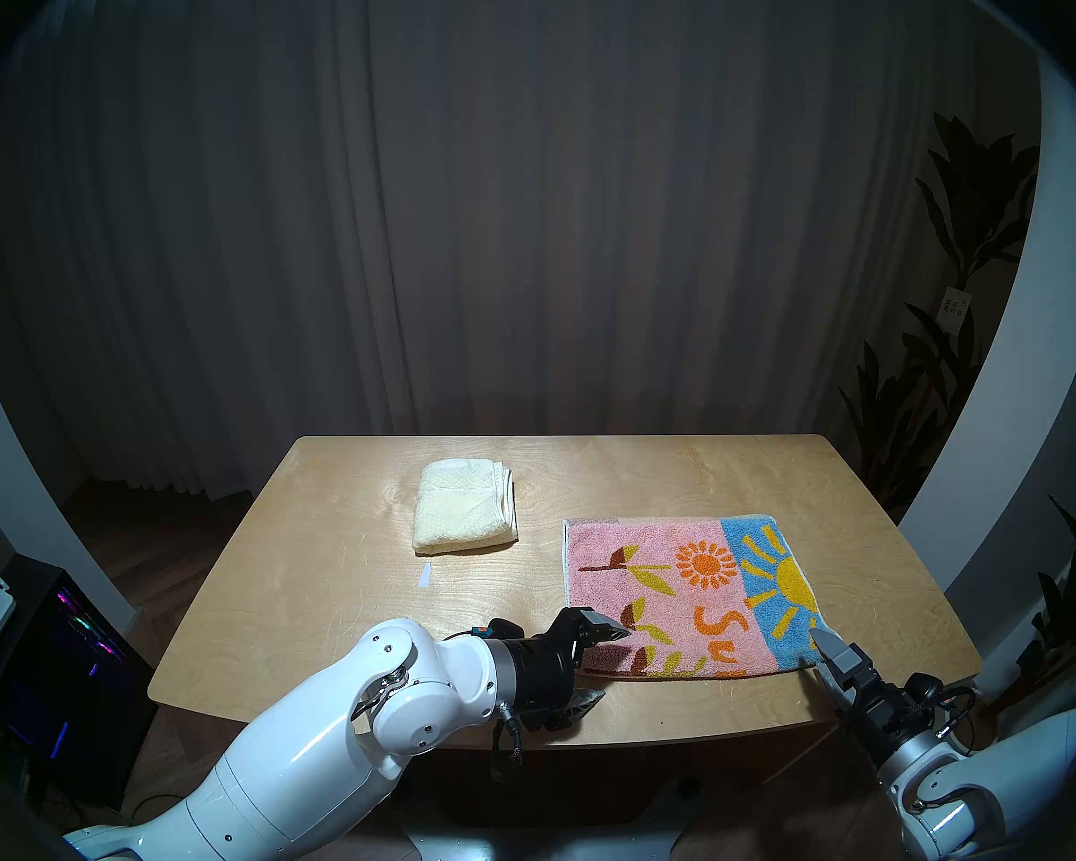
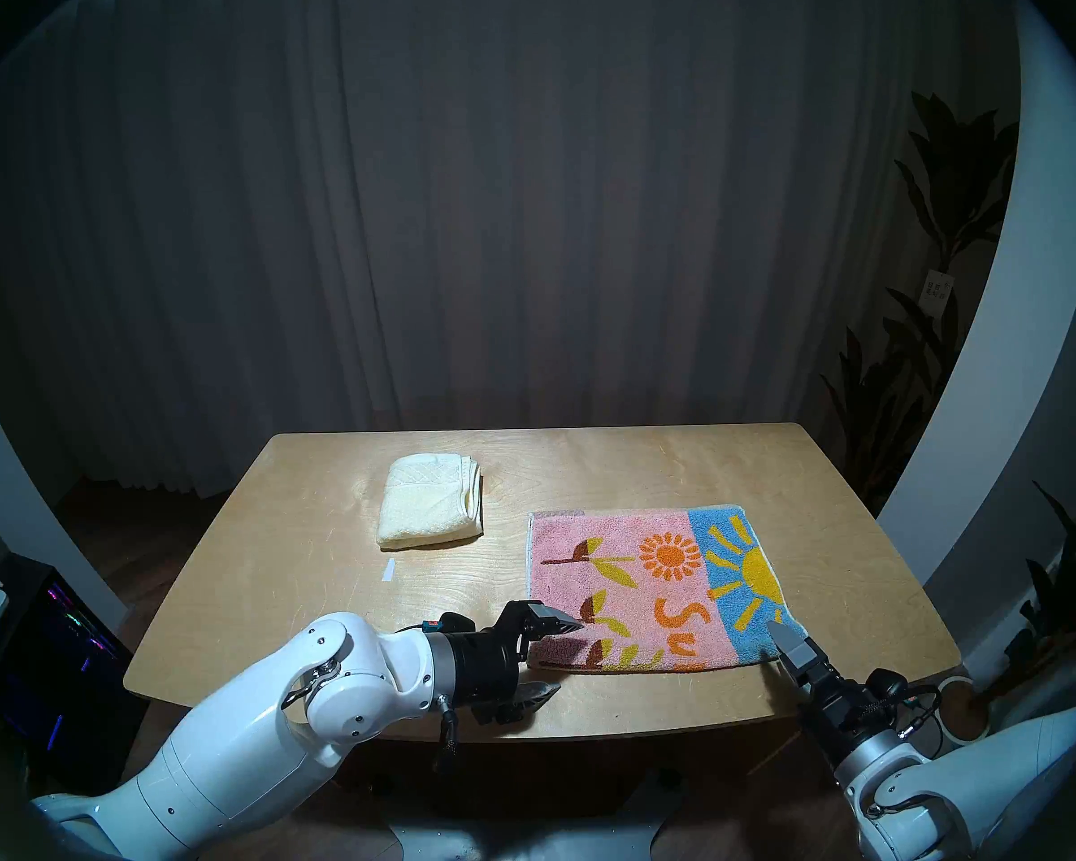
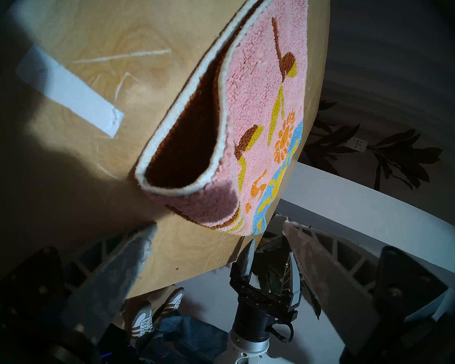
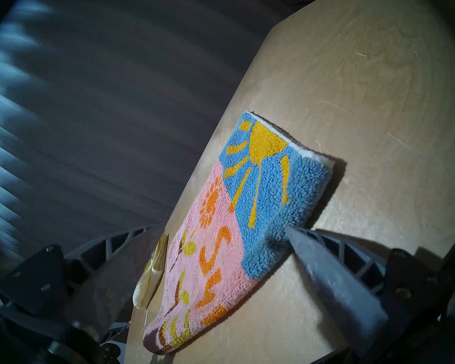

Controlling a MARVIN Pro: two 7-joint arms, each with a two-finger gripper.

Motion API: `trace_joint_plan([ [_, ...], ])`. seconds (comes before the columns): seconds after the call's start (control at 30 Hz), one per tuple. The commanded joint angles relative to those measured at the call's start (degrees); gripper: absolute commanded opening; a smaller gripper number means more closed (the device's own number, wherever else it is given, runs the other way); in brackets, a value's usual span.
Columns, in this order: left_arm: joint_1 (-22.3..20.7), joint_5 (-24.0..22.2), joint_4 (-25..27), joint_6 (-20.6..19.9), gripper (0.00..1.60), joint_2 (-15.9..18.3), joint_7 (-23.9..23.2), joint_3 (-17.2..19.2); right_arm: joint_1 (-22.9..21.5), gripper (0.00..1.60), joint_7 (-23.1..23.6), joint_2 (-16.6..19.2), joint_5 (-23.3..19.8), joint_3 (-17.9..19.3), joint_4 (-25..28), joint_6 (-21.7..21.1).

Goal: Fold each towel twice and stack them on table

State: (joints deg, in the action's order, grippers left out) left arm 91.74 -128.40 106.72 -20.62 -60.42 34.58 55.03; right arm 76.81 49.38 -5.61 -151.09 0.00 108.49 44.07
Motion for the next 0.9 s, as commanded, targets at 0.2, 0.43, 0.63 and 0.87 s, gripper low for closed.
trace_joint_plan([
  [0.2, -2.6, 0.5, -1.7, -0.8, 1.60, -1.0, 0.0, 0.2, 0.9, 1.60, 6.6, -0.1, -2.5, -0.2, -1.9, -1.0],
  [0.43, -3.5, 0.8, -3.2, -1.6, 1.60, -1.6, 0.0, 0.1, 1.2, 1.60, 9.7, -0.1, -6.0, 0.0, -4.4, -2.7],
  [0.63, -4.0, 1.0, -4.0, -2.0, 1.60, -1.9, 0.1, 0.1, 1.1, 1.60, 12.1, -0.1, -8.0, 0.4, -5.5, -4.2],
  [0.87, -4.5, 1.2, -5.0, -2.5, 1.60, -2.2, 0.2, 0.2, 0.6, 1.60, 15.4, -0.1, -10.7, 1.4, -6.4, -6.9],
])
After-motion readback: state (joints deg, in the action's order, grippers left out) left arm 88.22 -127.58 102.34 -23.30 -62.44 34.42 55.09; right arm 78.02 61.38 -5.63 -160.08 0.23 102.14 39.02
